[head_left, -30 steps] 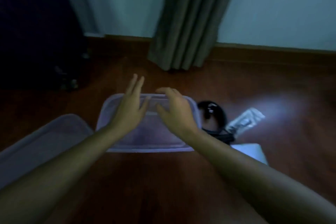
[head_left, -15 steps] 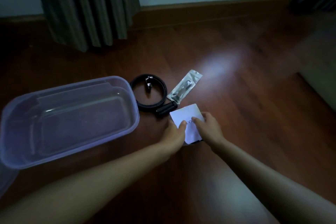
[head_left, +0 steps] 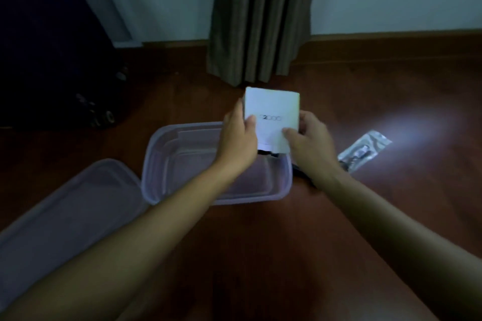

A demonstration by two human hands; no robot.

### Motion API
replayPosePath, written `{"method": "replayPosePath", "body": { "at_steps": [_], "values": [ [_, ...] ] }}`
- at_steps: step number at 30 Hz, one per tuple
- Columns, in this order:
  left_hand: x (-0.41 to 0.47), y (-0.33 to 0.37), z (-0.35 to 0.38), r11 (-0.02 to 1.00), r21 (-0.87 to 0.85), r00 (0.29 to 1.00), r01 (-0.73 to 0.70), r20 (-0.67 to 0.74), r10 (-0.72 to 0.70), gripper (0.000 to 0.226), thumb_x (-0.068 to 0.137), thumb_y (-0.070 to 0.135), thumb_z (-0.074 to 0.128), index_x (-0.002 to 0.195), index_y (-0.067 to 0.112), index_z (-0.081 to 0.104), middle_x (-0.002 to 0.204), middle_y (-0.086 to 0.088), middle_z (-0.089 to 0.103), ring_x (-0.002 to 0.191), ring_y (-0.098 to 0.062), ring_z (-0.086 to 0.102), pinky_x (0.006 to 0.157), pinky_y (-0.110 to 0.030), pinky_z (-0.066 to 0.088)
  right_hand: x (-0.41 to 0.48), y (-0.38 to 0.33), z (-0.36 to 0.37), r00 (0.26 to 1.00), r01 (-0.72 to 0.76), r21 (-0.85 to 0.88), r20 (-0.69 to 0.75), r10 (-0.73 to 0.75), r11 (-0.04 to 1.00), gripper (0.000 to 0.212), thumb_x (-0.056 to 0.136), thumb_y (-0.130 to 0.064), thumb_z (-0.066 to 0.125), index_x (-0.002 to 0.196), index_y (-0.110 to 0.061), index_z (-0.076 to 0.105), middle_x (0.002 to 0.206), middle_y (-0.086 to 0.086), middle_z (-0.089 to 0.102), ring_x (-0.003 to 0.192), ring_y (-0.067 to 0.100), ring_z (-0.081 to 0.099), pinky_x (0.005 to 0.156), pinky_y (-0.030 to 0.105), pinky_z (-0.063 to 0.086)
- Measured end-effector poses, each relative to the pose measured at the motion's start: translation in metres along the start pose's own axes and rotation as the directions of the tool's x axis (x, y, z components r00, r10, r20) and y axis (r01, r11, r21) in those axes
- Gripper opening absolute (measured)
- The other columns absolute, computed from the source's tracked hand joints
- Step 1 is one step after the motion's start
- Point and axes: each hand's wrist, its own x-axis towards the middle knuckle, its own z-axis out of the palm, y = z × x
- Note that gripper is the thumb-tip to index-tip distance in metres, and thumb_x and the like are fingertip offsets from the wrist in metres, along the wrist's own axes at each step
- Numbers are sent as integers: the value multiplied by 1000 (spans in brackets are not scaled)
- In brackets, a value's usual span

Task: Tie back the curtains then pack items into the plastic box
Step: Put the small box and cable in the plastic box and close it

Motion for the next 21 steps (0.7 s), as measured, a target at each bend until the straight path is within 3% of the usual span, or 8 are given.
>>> {"method": "replayPosePath", "body": {
  "at_steps": [3,6,11,15,19,21],
  "values": [
    [-1,-37,-41,987,-13,987,159,-7,-159,39,102,17,40,141,18,41,127,-2,56,110,-18,56,91,-35,48,-3,2,49,978,9,-17,211,-6,1000,28,94,-10,51,119,-22,53,101,-12,65,75,2,62,56,21,53],
    [-11,-74,-62,967,-4,967,253,4,-253,38,102,17,41,139,17,43,127,-3,58,113,-21,58,94,-40,49,-7,12,89,948,5,-91,318,24,996,35,94,-10,50,128,-18,53,102,-2,68,71,12,63,52,28,50],
    [-16,-116,-62,908,1,908,420,4,-420,41,100,14,44,139,23,39,132,-1,55,119,-21,55,96,-38,49,-13,31,128,926,-43,-217,358,121,975,32,92,-6,51,123,-9,60,116,10,69,95,26,64,79,38,54],
    [-14,-125,-62,932,80,934,354,-77,-348,49,97,1,46,140,23,38,134,0,54,124,-18,51,93,-29,45,-11,34,146,919,-76,-199,366,146,977,35,95,-11,53,129,-9,55,125,9,65,107,27,63,87,39,55],
    [-11,-122,-77,950,211,965,231,-175,-196,57,91,-11,45,141,16,39,117,7,50,99,-3,48,71,-4,40,-5,27,165,896,-60,-112,432,103,992,33,95,-16,57,128,-10,57,119,5,65,102,24,63,80,35,53],
    [-8,-128,-86,930,317,974,188,-186,-133,67,84,-17,45,144,12,36,124,6,45,108,-8,48,79,-5,39,-4,22,171,879,-64,-71,469,90,995,31,97,-19,56,126,-9,58,112,2,64,100,21,61,76,32,50]
  ]
}}
